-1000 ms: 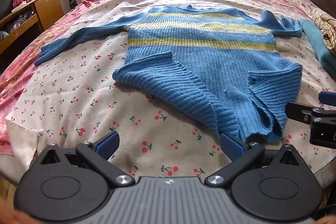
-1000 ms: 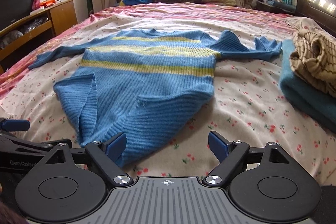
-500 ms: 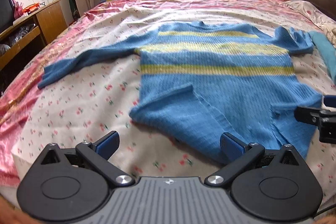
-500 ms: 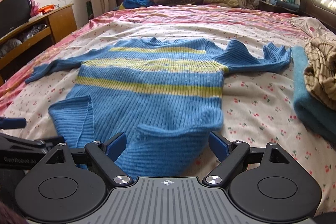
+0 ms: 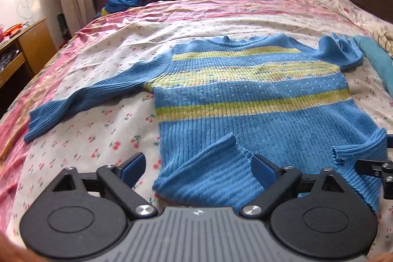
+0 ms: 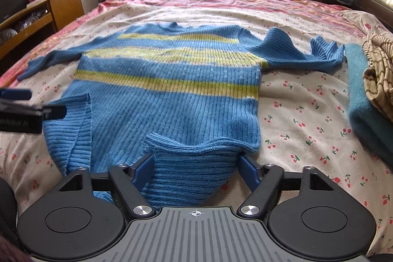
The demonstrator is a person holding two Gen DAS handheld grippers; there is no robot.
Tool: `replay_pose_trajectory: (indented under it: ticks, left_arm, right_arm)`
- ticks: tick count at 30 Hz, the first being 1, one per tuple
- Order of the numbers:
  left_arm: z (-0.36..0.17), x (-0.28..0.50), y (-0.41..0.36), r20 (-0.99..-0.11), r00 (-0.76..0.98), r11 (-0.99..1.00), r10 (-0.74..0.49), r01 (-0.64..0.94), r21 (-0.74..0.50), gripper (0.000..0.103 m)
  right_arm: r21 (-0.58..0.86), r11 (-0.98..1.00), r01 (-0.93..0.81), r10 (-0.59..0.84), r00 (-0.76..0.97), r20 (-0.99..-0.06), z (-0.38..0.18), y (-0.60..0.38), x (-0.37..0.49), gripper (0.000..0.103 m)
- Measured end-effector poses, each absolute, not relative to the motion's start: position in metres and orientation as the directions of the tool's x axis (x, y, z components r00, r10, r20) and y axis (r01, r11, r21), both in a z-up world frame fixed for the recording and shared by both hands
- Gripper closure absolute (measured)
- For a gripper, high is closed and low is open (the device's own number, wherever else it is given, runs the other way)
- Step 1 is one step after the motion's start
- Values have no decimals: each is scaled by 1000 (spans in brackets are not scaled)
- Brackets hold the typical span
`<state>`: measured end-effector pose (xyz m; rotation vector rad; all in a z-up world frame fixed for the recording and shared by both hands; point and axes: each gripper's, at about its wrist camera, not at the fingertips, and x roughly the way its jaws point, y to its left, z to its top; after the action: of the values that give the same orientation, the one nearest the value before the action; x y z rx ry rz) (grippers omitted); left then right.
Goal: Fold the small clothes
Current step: 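Grasp the sweater hem with the left tool while the right tool grasps the hem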
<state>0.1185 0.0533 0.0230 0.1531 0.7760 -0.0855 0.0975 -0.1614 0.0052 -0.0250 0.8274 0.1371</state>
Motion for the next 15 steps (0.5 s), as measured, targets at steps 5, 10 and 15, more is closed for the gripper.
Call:
replay_pose_trajectory:
  ticks: [5,10,15]
  left_arm:
    - [10,143,59,-761,645,982,-62,177,70,52]
    - [9,150,68,-776,611,974,-156,224,-19,76]
    - [13,134,83,-781,590,970,-203,232,-77,91]
  right_arm:
    - [21,991,-132,103,652,-751,2,-164,102,49]
    - [10,991,-135,96,647,-756,7,-169,103,79]
    - [43,994,-103,100,647,-756,18,-188,93,91]
